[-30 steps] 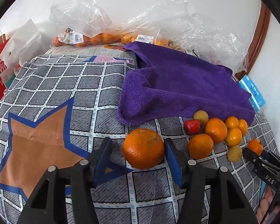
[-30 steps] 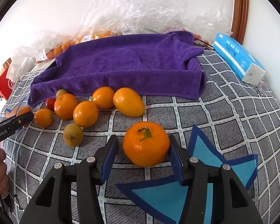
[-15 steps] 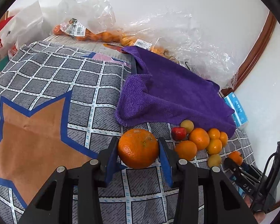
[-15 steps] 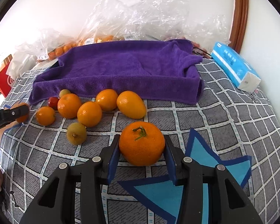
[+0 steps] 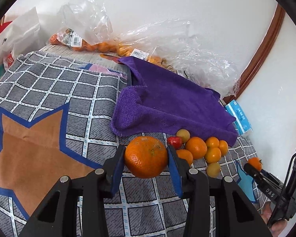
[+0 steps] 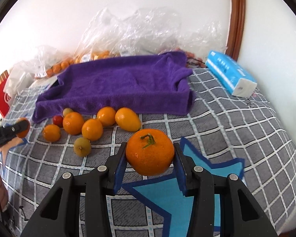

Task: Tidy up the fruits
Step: 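Carry both oranges over the purple towel and lower them onto it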

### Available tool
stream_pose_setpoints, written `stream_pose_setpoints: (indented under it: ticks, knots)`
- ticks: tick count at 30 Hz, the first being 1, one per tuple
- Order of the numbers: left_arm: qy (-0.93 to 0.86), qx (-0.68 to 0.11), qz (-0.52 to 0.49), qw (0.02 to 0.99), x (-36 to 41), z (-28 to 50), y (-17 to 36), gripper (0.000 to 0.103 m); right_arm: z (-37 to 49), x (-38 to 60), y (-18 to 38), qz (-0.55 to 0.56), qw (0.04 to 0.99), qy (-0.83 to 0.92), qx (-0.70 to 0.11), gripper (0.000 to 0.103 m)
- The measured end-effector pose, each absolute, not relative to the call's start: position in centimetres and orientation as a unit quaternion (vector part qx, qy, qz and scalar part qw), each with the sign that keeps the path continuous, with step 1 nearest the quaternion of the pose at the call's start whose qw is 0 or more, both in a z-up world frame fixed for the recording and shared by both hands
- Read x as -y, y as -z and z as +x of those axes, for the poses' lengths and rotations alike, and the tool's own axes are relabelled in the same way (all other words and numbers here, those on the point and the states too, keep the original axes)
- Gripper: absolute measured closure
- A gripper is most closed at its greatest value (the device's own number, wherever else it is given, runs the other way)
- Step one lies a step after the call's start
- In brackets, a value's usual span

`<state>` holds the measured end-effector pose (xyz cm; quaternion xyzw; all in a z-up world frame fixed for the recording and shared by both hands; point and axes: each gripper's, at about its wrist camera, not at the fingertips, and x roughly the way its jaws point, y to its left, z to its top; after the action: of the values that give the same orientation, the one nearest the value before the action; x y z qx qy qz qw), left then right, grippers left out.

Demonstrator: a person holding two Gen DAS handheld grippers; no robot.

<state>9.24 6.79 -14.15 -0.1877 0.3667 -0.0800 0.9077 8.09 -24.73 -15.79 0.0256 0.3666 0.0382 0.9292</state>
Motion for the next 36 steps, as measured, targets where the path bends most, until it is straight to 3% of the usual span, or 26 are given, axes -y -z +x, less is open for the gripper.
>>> stream_pose_setpoints:
  ticks: [16, 26, 36]
  knots:
    - [0.056, -0.353, -0.128, 0.925, -6.5, 9.3, 8.9, 0.063, 9.3, 23.4, 11.3, 0.022, 0.944, -0.055, -0.325, 0.059]
    - [0.039, -0.34, -0.103, 0.934, -6.8, 13.7, 5.3, 0.063, 14.4, 22.8, 8.4, 0.031, 0.954, -0.079, -0.286, 0.059]
    - [0.04, -0.34, -0.105, 0.934, -5.2, 18.8, 5.3, 0.063, 19.1, 22.1, 7.1, 0.019, 0.958, -0.094, -0.269, 0.059]
